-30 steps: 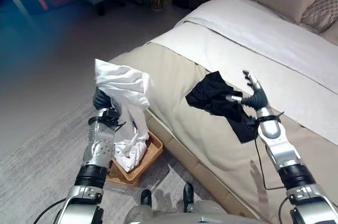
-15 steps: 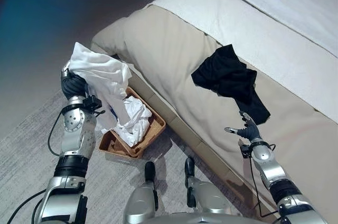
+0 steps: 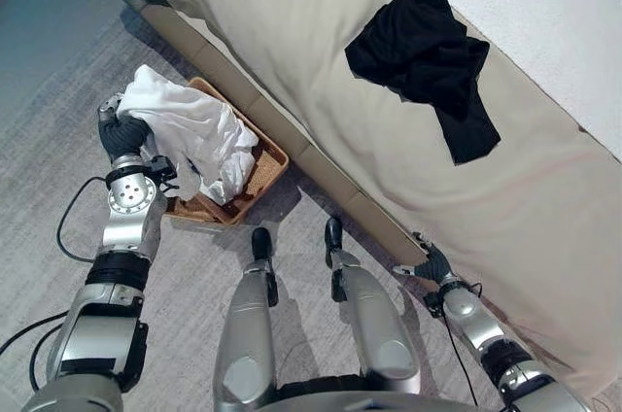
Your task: Pick up clothes into the bucket
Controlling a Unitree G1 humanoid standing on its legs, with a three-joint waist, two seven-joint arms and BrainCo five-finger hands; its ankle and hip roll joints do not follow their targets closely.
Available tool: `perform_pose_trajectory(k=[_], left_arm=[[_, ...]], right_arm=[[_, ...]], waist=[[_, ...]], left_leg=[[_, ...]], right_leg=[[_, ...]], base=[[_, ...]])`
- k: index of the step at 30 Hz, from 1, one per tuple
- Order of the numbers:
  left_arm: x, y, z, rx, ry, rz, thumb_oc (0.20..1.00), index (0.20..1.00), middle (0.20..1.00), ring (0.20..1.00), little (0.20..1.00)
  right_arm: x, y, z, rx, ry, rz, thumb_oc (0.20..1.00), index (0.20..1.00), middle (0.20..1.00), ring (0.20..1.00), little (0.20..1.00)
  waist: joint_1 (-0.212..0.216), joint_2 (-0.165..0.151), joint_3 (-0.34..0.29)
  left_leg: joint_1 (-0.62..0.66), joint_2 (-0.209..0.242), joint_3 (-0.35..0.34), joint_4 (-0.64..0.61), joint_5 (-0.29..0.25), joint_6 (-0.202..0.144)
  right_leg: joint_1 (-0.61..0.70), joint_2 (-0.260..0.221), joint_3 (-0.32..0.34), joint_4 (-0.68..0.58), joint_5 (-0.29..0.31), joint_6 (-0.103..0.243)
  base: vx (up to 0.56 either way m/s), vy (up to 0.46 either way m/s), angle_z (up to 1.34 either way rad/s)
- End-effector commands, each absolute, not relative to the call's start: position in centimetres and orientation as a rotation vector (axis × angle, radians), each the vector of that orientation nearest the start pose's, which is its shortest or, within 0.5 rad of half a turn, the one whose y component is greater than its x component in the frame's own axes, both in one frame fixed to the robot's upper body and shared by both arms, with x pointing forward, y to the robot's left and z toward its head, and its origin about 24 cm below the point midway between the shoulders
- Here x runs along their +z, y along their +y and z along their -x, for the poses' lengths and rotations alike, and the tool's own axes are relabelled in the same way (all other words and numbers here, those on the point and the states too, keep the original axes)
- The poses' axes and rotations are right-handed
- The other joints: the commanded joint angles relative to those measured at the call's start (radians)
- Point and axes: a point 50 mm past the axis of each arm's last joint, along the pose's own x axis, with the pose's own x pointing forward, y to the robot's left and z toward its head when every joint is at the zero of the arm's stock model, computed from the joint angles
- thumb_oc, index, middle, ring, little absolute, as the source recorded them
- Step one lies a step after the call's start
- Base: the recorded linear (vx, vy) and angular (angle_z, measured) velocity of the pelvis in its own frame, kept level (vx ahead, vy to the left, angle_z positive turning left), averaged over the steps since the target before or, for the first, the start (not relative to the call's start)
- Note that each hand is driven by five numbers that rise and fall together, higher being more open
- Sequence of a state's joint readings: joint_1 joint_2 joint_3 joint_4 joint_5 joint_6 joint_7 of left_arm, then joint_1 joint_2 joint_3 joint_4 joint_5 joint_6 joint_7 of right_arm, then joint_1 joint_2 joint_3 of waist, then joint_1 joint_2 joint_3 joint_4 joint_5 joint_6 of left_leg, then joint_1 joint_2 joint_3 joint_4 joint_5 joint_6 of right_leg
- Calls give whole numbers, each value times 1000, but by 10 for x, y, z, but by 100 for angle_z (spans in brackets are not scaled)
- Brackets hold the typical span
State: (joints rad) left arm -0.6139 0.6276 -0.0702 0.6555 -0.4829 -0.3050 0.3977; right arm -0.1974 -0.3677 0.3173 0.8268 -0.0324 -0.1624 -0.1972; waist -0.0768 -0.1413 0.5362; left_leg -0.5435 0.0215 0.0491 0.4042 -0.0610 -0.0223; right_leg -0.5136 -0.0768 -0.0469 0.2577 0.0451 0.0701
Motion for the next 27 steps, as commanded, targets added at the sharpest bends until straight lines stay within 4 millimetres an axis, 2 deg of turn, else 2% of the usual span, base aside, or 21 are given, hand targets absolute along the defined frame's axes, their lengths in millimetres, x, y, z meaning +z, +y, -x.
perform_pose_trajectory(k=[1,5,9,10,11,12,13,14,15,16,17,18,19,24,25,26,27], left_arm=[[194,304,-343,552,-477,-161,200,200,200,200,200],[204,306,-349,570,-477,-177,200,200,200,200,200],[208,308,-352,587,-470,-183,200,200,200,200,200],[207,310,-353,596,-455,-184,567,567,567,567,567],[206,312,-354,611,-438,-190,1000,1000,1000,1000,1000],[208,312,-356,625,-430,-201,1000,1000,1000,1000,1000],[202,315,-358,647,-395,-202,1000,1000,1000,1000,1000],[207,313,-360,648,-403,-205,1000,1000,1000,1000,1000],[204,314,-361,661,-381,-197,1000,1000,1000,1000,1000],[198,317,-361,690,-346,-190,1000,1000,1000,1000,1000],[198,318,-363,703,-336,-182,1000,1000,1000,1000,1000],[195,318,-362,704,-327,-184,1000,1000,1000,1000,1000],[198,318,-362,713,-333,-186,1000,1000,1000,1000,1000],[176,325,-359,754,-233,-221,1000,1000,1000,1000,1000],[165,328,-357,775,-192,-212,1000,1000,1000,1000,1000],[165,328,-357,775,-192,-212,1000,1000,1000,1000,1000],[153,330,-353,789,-156,-209,1000,1000,1000,1000,1000]], right_arm=[[-52,-222,-248,-6,353,583,1000,1000,1000,1000,1000],[-35,-224,-260,-46,264,559,1000,1000,1000,1000,1000],[-27,-223,-264,-67,222,537,1000,1000,1000,1000,1000],[-25,-223,-265,-70,210,533,1000,1000,1000,1000,1000],[-24,-223,-266,-80,203,531,1000,1000,1000,1000,1000],[-23,-223,-267,-84,196,528,1000,1000,1000,1000,1000],[-26,-222,-265,-87,206,523,1000,1000,1000,1000,1000],[-23,-221,-267,-92,195,518,1000,1000,1000,1000,1000],[-22,-220,-267,-93,189,514,1000,1000,1000,1000,1000],[-24,-217,-266,-90,195,511,1000,1000,1000,1000,1000],[-20,-216,-269,-93,175,506,1000,1000,1000,1000,1000],[-22,-216,-267,-90,183,507,1000,1000,1000,1000,1000],[-20,-215,-270,-93,173,504,1000,1000,1000,1000,1000],[-5,-210,-279,-102,100,483,1000,1000,1000,1000,1000],[5,-208,-284,-110,57,462,1000,1000,1000,1000,1000],[5,-208,-283,-110,57,462,1000,1000,1000,1000,1000],[13,-208,-286,-122,22,447,1000,1000,1000,1000,1000]], waist=[[-26,-18,-16],[-51,-39,-16],[-60,-46,-16],[-63,-50,-16],[-64,-52,-16],[-67,-55,-16],[-66,-54,-16],[-70,-59,-16],[-70,-61,-16],[-68,-60,-16],[-72,-66,-16],[-68,-62,-16],[-73,-67,-16],[-70,-62,-16],[-68,-60,-16],[-68,-60,-16],[-63,-53,-16]], left_leg=[[-71,-44,-63,128,-81,29],[-212,-41,-69,214,-98,31],[-286,-36,-71,261,-109,36],[-298,-35,-73,267,-110,36],[-312,-35,-77,273,-112,37],[-326,-35,-78,282,-113,38],[-311,-28,-85,296,-151,35],[-342,-31,-77,289,-115,39],[-346,-30,-78,290,-116,40],[-326,-26,-83,296,-151,37],[-347,-28,-75,279,-114,39],[-324,-25,-84,287,-148,36],[-347,-29,-76,271,-109,39],[-317,-25,-62,224,-92,35],[-299,-25,-58,203,-83,32],[-297,-25,-58,201,-83,32],[-276,-26,-54,174,-72,28]], right_leg=[[-42,-64,-11,93,-24,57],[-173,-58,-10,156,-29,55],[-246,-55,-9,192,-32,56],[-259,-54,-9,196,-32,57],[-276,-55,-9,203,-33,59],[-287,-55,-11,209,-34,58],[-276,-46,-9,224,-64,66],[-301,-53,-14,210,-33,59],[-304,-51,-15,208,-31,59],[-287,-44,-13,215,-58,68],[-307,-53,-19,191,-24,61],[-288,-46,-16,203,-54,69],[-309,-53,-20,184,-20,62],[-292,-53,-23,149,-7,62],[-279,-54,-21,135,-3,62],[-278,-54,-20,134,-3,62],[-262,-58,-23,118,-1,61]], base=[[-88,-2,4],[-63,-5,4],[-9,0,0],[-10,-4,-3],[-7,-7,-5],[78,-2,-5],[0,0,0],[0,0,0],[0,0,0],[0,0,0],[73,-14,-4],[-82,-20,-2],[0,0,0],[-18,0,1],[0,0,0],[-6,-2,-5],[-2,-5,-3]])
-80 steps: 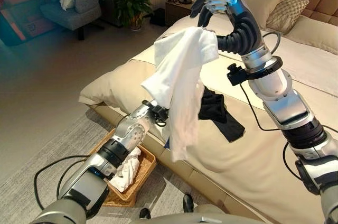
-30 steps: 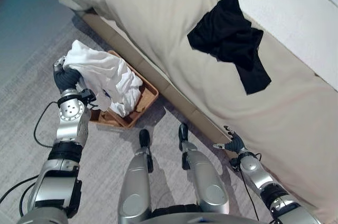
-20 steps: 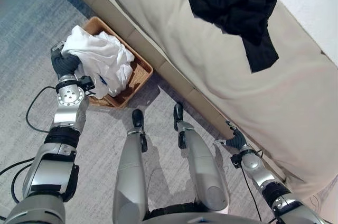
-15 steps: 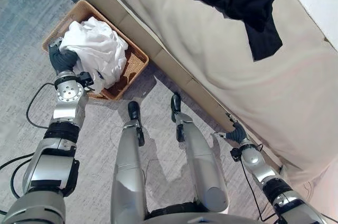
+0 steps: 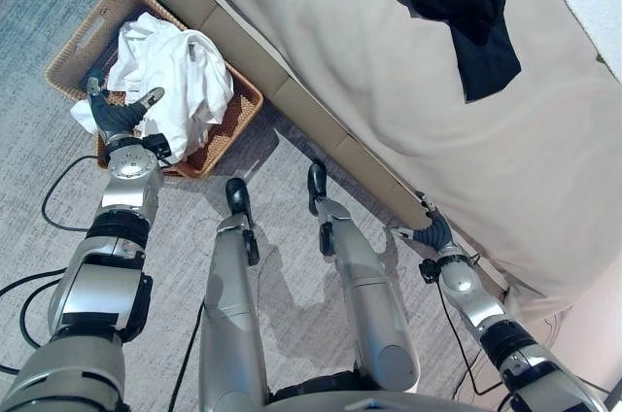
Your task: Pick up clothes into the bucket
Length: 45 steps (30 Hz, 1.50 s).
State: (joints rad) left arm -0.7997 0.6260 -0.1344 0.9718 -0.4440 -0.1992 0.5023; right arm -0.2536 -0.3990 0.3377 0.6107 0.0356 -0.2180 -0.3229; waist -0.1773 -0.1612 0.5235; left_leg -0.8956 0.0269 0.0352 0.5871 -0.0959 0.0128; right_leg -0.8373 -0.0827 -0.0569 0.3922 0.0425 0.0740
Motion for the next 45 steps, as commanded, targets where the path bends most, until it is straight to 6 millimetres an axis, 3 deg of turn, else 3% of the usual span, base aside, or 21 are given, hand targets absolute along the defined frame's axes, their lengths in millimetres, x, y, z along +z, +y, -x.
perform_pose_trajectory(k=[1,2,4,7,10,11,12,15,17,19,20,23,27,33,35,36,42,45], left_arm=[[153,330,-353,789,-155,-209,1000,1000,1000,1000,1000],[136,333,-346,804,-113,-199,1000,1000,1000,1000,1000],[127,333,-343,811,-91,-191,1000,1000,1000,1000,1000],[94,322,-329,802,-40,-203,1000,1000,1000,1000,1000],[62,298,-312,715,-17,-348,1000,1000,1000,1000,1000],[43,285,-304,667,14,-377,1000,1000,1000,1000,1000],[43,285,-304,667,15,-377,1000,1000,1000,1000,1000],[8,262,-288,553,107,-412,1000,1000,1000,1000,1000],[-14,240,-276,403,146,-513,1000,1000,1000,1000,1000],[-21,236,-272,378,168,-515,1000,1000,1000,1000,1000],[-34,228,-261,332,211,-505,1000,1000,1000,1000,1000],[-43,217,-253,270,231,-508,1000,1000,1000,1000,1000],[-59,197,-242,132,272,-530,1000,1000,1000,1000,1000],[-69,158,-231,-100,255,-574,1000,1000,1000,1000,1000],[-68,148,-230,-115,250,-536,1000,1000,1000,1000,1000],[-68,143,-227,-79,265,-445,1000,1000,1000,1000,1000],[-68,131,-222,-79,273,-353,1000,1000,1000,1000,1000],[-70,131,-221,-65,291,-353,1000,1000,1000,1000,1000]], right_arm=[[13,-208,-286,-121,23,448,1000,1000,1000,1000,1000],[23,-206,-289,-121,-22,456,1000,1000,1000,1000,1000],[28,-206,-290,-126,-43,456,1000,1000,1000,1000,1000],[53,-209,-295,-179,-160,444,1000,1000,1000,1000,1000],[98,-215,-301,-273,-368,471,1000,1000,1000,1000,1000],[119,-218,-303,-329,-465,488,1000,1000,1000,1000,1000],[119,-218,-303,-329,-464,489,1000,1000,1000,1000,1000],[146,-227,-302,-429,-576,493,1000,1000,1000,1000,1000],[158,-234,-301,-513,-626,515,1000,1000,1000,1000,1000],[161,-238,-300,-542,-637,525,1000,1000,1000,1000,1000],[164,-246,-303,-599,-632,545,1000,1000,1000,1000,1000],[166,-254,-310,-662,-610,548,1000,1000,1000,1000,1000],[178,-281,-325,-787,-558,663,1000,1000,1000,1000,1000],[224,-320,-346,-946,-499,797,1000,1000,1000,1000,1000],[236,-331,-349,-978,-466,814,1000,1000,1000,1000,1000],[241,-347,-349,-1023,-393,804,1000,1000,1000,1000,1000],[258,-370,-344,-1104,-307,872,1000,1000,1000,1000,1000],[268,-371,-342,-1141,-326,885,1000,1000,1000,1000,1000]], waist=[[37,-33,-3],[44,-25,-3],[45,-21,-3],[62,4,-3],[90,36,-3],[105,52,-3],[105,52,-3],[126,77,-3],[143,110,-3],[147,121,-3],[162,146,-3],[174,172,-3],[192,216,-3],[205,263,-3],[205,277,-3],[210,290,-3],[214,322,-3],[210,328,-3]], left_leg=[[77,-31,-40,-11,-37,-7],[98,-32,-37,-35,-28,-10],[111,-32,-37,-49,-23,-11],[152,-36,-39,-92,-9,-14],[204,-43,-45,-153,14,-17],[237,-45,-48,-191,28,-19],[239,-45,-49,-194,29,-19],[311,-55,-61,-263,53,-23],[379,-60,-84,-331,76,-27],[394,-63,-91,-355,93,-28],[442,-65,-109,-400,108,-33],[471,-68,-130,-445,135,-38],[510,-62,-165,-496,163,-52],[512,-61,-172,-505,169,-51],[497,-59,-173,-507,179,-54],[491,-60,-176,-512,183,-59],[446,-55,-176,-527,205,-67],[418,-50,-167,-526,209,-70]], right_leg=[[64,-52,-13,-18,2,57],[79,-53,-20,-28,3,57],[90,-55,-22,-34,3,56],[120,-64,-30,-47,1,55],[158,-74,-43,-61,-1,54],[179,-80,-50,-62,-4,54],[181,-81,-50,-63,-4,54],[234,-91,-67,-68,-16,52],[277,-100,-86,-58,-35,52],[287,-104,-93,-59,-35,51],[317,-109,-111,-44,-57,51],[336,-116,-131,-41,-63,48],[365,-128,-167,-21,-99,40],[338,-125,-160,26,-125,34],[315,-126,-154,44,-124,30],[295,-132,-154,70,-141,25],[215,-134,-145,122,-155,16],[166,-129,-123,144,-158,14]], base=[[-4,-10,-6],[1,-14,-6],[4,-18,-6],[15,-23,0],[30,-46,6],[32,-47,7],[37,-58,6],[52,-72,17],[82,-80,28],[62,-80,44],[64,-94,39],[48,-98,26],[37,-100,31],[20,-53,11],[-8,-54,4],[10,-58,10],[-1,-58,8],[8,-53,-1]])
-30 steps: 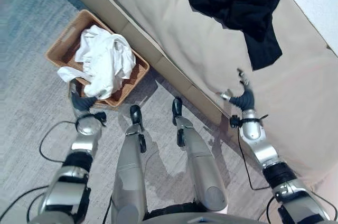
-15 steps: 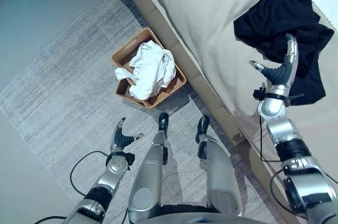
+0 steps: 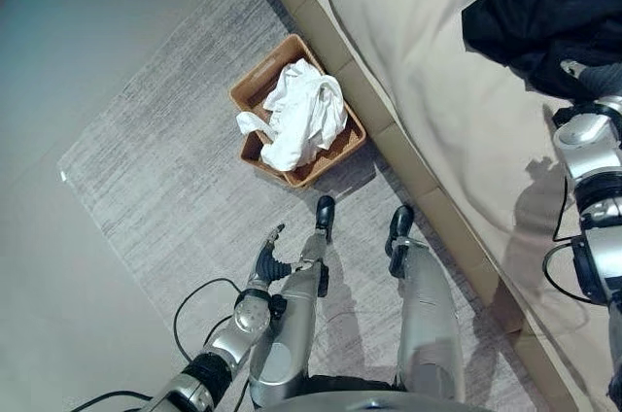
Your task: Pick up clothes into the bucket
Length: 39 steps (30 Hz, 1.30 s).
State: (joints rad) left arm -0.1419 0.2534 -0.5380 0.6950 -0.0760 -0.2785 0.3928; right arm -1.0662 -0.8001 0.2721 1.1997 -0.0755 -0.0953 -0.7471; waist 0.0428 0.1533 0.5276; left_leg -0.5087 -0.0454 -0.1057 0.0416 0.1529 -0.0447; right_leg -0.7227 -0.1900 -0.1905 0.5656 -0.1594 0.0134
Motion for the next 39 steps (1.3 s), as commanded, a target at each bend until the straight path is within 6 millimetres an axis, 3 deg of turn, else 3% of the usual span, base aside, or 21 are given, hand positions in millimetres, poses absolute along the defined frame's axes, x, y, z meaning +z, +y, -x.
perform_pose_trajectory(k=[1,10,14,21,22,23,24,28,33,39], left_arm=[[-72,131,-220,-65,301,-359,1000,1000,1000,1000,1000],[-69,132,-225,-17,298,-299,1000,1000,1000,1000,1000],[-59,131,-228,-6,250,-258,1000,1000,1000,1000,1000],[-50,126,-230,-66,198,-269,1000,1000,1000,1000,1000],[-49,126,-230,-66,198,-267,1000,1000,1000,1000,1000],[-49,127,-230,-64,198,-265,1000,1000,1000,1000,1000],[-51,127,-229,-63,208,-259,1000,1000,1000,1000,1000],[-56,130,-227,-50,239,-261,1000,1000,1000,1000,1000],[-56,132,-232,-30,244,-262,1000,1000,1000,1000,1000],[-52,139,-237,-1,229,-263,1000,1000,1000,1000,1000]], right_arm=[[271,-375,-340,-1152,-320,897,1000,1000,1000,1000,1000],[297,-384,-338,-1101,-220,1054,1000,1000,1000,1000,1000],[319,-378,-339,-1102,-260,1122,1000,1000,1000,1000,1000],[374,-376,-326,-1148,-358,1101,1000,1000,1000,1000,1000],[375,-375,-326,-1148,-359,1102,1000,1000,1000,1000,1000],[379,-376,-325,-1142,-361,1102,862,862,862,862,862],[384,-375,-324,-1133,-366,1095,200,200,200,200,200],[399,-366,-324,-1110,-425,1061,200,200,200,200,200],[396,-362,-327,-1071,-445,1057,200,200,200,200,200],[406,-339,-335,-975,-571,963,200,200,200,200,200]], waist=[[-8,17,-8],[-2,36,-8],[-2,42,-8],[13,63,-8],[12,63,-8],[13,64,-8],[13,64,-8],[7,55,-8],[-7,30,-8],[-23,-13,-8]], left_leg=[[21,23,-26,20,-38,-14],[-70,33,3,21,-25,-25],[-116,34,18,31,-25,-28],[-173,28,30,19,-23,-28],[-174,28,31,20,-24,-28],[-180,27,32,21,-24,-28],[-187,27,33,22,-24,-28],[-203,24,39,30,-25,-26],[-196,18,32,43,-32,-23],[-168,18,29,52,-46,-19]], right_leg=[[38,-20,15,-26,41,73],[-109,-7,63,23,45,69],[-171,1,82,28,60,71],[-270,-2,107,44,72,82],[-272,-2,108,45,72,82],[-279,-4,107,45,72,83],[-286,-5,108,47,73,83],[-298,-4,105,44,76,81],[-278,-4,98,28,82,78],[-227,-3,91,0,93,80]], base=[[7,-68,-9],[6,-55,-12],[-5,-40,-6],[-9,-21,-9],[0,-9,-6],[6,-2,-4],[0,0,0],[3,2,1],[2,0,1],[0,0,0]])
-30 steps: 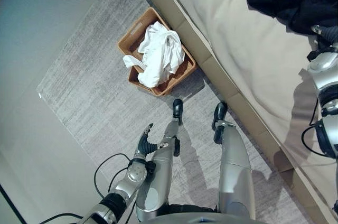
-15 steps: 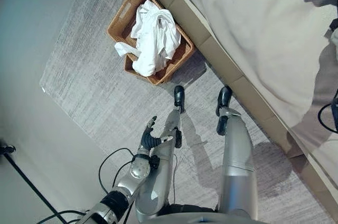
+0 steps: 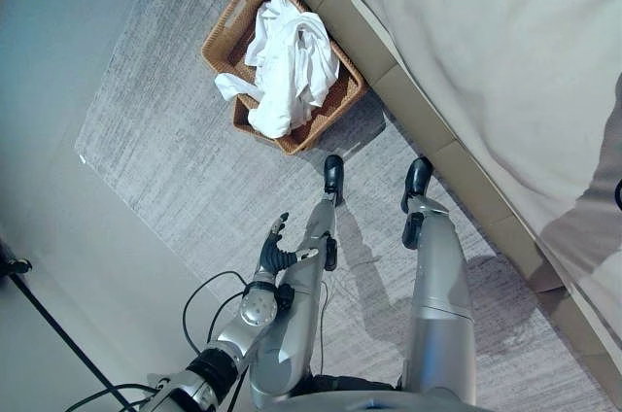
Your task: Pick up clothes into the bucket
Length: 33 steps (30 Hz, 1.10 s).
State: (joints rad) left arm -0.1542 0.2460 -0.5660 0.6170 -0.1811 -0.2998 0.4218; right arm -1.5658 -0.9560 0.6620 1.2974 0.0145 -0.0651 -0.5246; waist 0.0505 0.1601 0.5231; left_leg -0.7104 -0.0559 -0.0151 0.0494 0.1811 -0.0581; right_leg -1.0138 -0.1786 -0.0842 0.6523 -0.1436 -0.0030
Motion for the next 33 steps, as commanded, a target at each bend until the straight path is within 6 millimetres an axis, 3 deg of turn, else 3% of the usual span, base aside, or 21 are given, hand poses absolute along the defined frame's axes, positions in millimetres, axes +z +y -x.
perform_pose_trajectory(k=[1,5,11,15,20,23,24,27,28,29,33], left_arm=[[-53,141,-237,9,232,-261,1000,1000,1000,1000,1000],[-59,151,-236,35,268,-282,1000,1000,1000,1000,1000],[-66,167,-229,66,307,-324,1000,1000,1000,1000,1000],[-71,196,-221,122,349,-384,1000,1000,1000,1000,1000],[-71,211,-219,141,360,-438,1000,1000,1000,1000,1000],[-70,216,-216,149,361,-422,1000,1000,1000,1000,1000],[-67,221,-215,209,360,-293,1000,1000,1000,1000,1000],[-46,222,-229,188,258,-254,1000,1000,1000,1000,1000],[-26,220,-239,159,163,-235,1000,1000,1000,1000,1000],[-25,221,-239,158,165,-237,1000,1000,1000,1000,1000],[26,217,-259,53,-41,-215,1000,1000,1000,1000,1000]], right_arm=[[408,-333,-337,-955,-596,948,200,200,200,200,200],[414,-310,-341,-857,-718,836,200,200,200,200,200],[417,-296,-340,-787,-810,774,200,200,200,200,200],[420,-280,-337,-722,-892,756,200,200,200,200,200],[423,-270,-331,-682,-961,777,200,200,200,200,200],[418,-268,-329,-666,-975,818,200,200,200,200,200],[413,-270,-327,-659,-975,814,200,200,200,200,200],[408,-267,-325,-634,-991,816,200,200,200,200,200],[400,-266,-325,-606,-981,828,200,200,200,200,200],[399,-266,-325,-607,-979,826,200,200,200,200,200],[377,-260,-334,-509,-910,855,200,200,200,200,200]], waist=[[-34,-28,-3],[-53,-72,-3],[-70,-113,-3],[-74,-157,-3],[-73,-185,-3],[-74,-192,-37],[-73,-200,-80],[-76,-209,-141],[-77,-214,-180],[-76,-216,-180],[-78,-226,-257]], left_leg=[[40,28,-60,46,-76,-5],[99,29,-56,64,-92,-9],[180,20,-53,124,-135,-7],[297,21,-36,180,-190,-1],[430,27,-21,185,-222,6],[472,20,-18,167,-223,10],[508,16,-20,150,-226,14],[556,18,-17,117,-229,16],[582,20,-16,101,-231,18],[584,21,-17,99,-231,18],[643,25,-12,65,-236,20]], right_leg=[[75,-13,-17,-94,80,97],[167,-3,-24,-142,98,97],[301,5,-24,-181,110,98],[467,22,-20,-243,131,104],[618,31,-10,-297,148,118],[670,33,-12,-335,160,124],[715,31,-18,-367,170,130],[772,27,-26,-417,175,137],[801,26,-32,-440,180,140],[804,27,-33,-442,180,140],[874,30,-42,-499,187,146]], base=[[0,0,0],[-33,48,-2],[-14,57,-9],[10,54,-13],[17,76,-19],[43,63,-18],[62,61,-16],[84,67,-6],[79,49,3],[69,46,3],[70,32,2]])
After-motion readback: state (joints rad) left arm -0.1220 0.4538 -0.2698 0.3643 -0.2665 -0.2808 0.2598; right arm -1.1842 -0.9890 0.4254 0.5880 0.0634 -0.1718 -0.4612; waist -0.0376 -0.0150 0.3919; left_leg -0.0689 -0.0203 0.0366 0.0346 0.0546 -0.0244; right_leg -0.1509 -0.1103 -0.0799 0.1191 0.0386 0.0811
